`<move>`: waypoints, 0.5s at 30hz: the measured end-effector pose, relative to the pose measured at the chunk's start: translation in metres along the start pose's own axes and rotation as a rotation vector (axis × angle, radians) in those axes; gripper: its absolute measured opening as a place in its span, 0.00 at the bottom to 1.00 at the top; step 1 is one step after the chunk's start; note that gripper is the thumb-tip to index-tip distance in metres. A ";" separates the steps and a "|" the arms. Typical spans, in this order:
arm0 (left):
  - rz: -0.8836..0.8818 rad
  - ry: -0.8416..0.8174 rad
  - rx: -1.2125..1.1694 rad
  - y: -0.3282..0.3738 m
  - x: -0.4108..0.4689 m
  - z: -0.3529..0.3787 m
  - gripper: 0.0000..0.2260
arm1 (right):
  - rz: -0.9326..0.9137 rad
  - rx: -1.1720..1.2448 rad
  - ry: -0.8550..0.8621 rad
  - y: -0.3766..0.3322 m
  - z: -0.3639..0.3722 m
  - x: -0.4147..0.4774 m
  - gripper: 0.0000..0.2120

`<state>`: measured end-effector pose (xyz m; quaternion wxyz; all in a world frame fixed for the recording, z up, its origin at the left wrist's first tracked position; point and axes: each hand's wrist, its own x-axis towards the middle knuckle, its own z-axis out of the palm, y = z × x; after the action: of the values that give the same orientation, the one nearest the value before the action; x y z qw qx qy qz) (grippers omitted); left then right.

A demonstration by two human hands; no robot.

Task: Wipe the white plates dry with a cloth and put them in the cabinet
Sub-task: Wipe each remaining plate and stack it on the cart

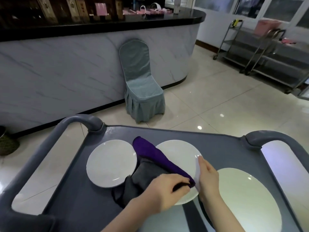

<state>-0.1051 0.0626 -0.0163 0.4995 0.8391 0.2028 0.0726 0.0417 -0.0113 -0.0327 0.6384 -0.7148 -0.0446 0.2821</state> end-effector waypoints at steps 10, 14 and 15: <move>-0.101 0.146 -0.341 -0.026 0.013 -0.035 0.17 | 0.079 0.149 0.034 -0.009 -0.011 0.002 0.13; -0.053 0.470 -0.033 -0.026 0.016 -0.019 0.12 | 0.047 0.185 0.040 -0.012 -0.009 -0.001 0.14; -0.026 0.436 0.065 -0.023 0.015 -0.013 0.17 | 0.035 0.191 0.040 -0.012 -0.007 -0.002 0.14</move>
<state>-0.1015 0.0886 -0.0310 0.4174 0.8165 0.3192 0.2394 0.0469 -0.0164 -0.0208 0.6994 -0.6568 0.0078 0.2818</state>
